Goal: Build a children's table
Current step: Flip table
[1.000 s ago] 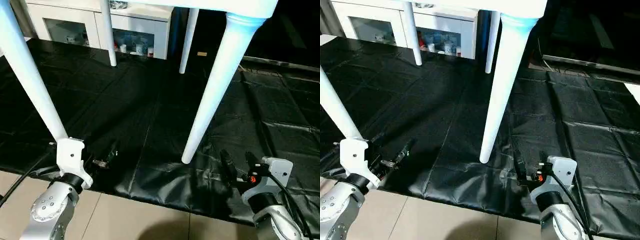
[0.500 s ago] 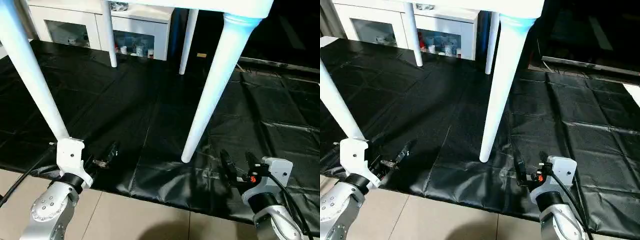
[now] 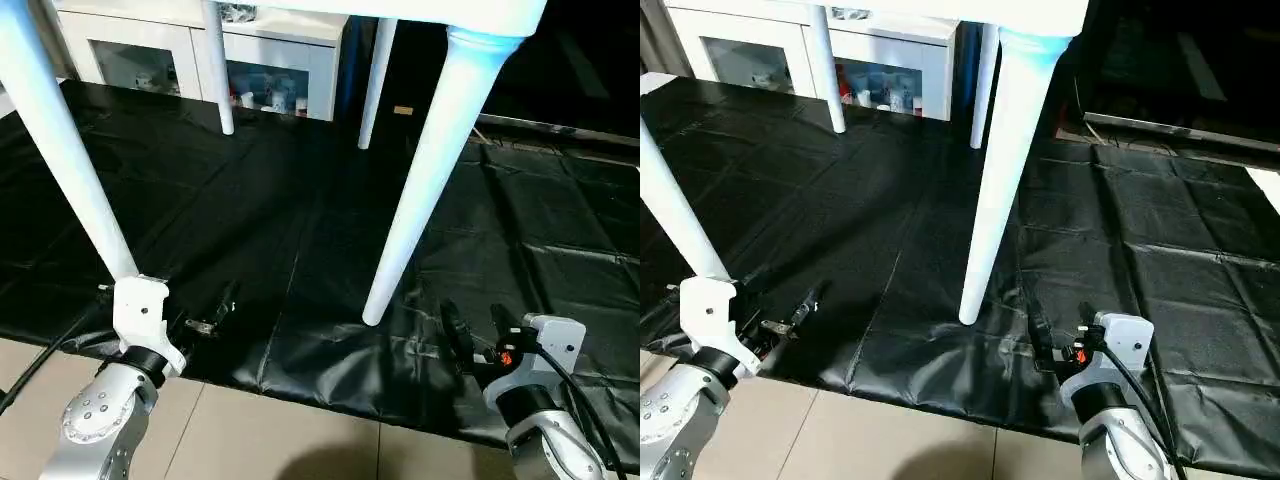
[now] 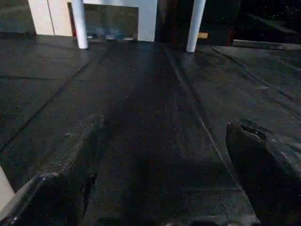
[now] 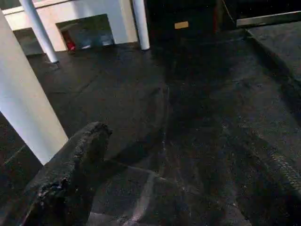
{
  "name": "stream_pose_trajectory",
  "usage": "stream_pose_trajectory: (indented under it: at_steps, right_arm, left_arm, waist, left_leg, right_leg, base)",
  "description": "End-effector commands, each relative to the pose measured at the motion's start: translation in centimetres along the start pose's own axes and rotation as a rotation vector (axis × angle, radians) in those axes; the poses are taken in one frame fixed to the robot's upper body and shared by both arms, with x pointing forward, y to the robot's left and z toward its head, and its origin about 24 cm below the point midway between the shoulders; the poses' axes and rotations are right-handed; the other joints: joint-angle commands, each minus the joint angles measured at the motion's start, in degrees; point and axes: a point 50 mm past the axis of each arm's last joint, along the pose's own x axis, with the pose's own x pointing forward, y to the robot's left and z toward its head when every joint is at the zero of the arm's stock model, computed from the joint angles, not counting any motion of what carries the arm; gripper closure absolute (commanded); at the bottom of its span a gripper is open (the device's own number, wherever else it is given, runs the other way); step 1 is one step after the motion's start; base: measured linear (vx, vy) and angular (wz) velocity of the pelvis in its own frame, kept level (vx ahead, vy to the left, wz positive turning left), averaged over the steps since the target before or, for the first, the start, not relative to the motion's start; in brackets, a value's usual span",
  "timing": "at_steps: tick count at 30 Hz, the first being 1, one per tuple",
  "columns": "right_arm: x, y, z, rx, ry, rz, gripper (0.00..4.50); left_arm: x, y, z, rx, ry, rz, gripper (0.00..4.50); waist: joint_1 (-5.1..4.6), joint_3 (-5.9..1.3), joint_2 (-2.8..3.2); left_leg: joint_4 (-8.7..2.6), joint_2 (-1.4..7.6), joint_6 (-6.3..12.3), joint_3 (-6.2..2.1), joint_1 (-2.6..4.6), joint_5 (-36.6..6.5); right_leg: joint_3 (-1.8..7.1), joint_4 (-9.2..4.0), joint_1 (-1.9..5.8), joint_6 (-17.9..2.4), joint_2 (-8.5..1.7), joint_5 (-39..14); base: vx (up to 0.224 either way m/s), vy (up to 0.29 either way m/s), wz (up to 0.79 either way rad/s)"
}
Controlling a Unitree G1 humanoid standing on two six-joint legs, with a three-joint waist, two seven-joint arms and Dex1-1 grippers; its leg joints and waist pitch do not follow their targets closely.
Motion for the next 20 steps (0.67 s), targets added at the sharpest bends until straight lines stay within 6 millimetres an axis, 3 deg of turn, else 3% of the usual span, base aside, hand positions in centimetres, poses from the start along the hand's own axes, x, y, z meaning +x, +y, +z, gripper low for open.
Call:
stream_pose_trajectory:
  at_steps: [1, 20]
  right_arm:
    - [-0.02, -0.16, -0.17, -0.008, 0.018, -0.007, 0.49]
    - [-0.02, -0.16, -0.17, -0.008, 0.018, -0.007, 0.49]
  left_arm:
    - [0.09, -0.03, -0.11, -0.004, 0.005, 0.006, 0.05]
    - [0.09, -0.03, -0.11, -0.004, 0.005, 0.006, 0.05]
  waist:
    - [0.12, -1.55, 0.88]
    - [0.15, -1.59, 0.84]
  left_leg:
    - [-4.89, 3.71, -0.12, -1.48, 0.00, -11.8]
    - [-4.80, 3.67, 0.08, -1.44, -0.01, -11.2]
  right_leg:
    - [3.71, -4.98, 1.55, -4.7, -6.12, -6.4]
    - [3.69, -4.89, 1.62, -4.8, -6.08, -5.4]
  base:
    - [0.000, 0.000, 0.00]
    - [0.000, 0.000, 0.00]
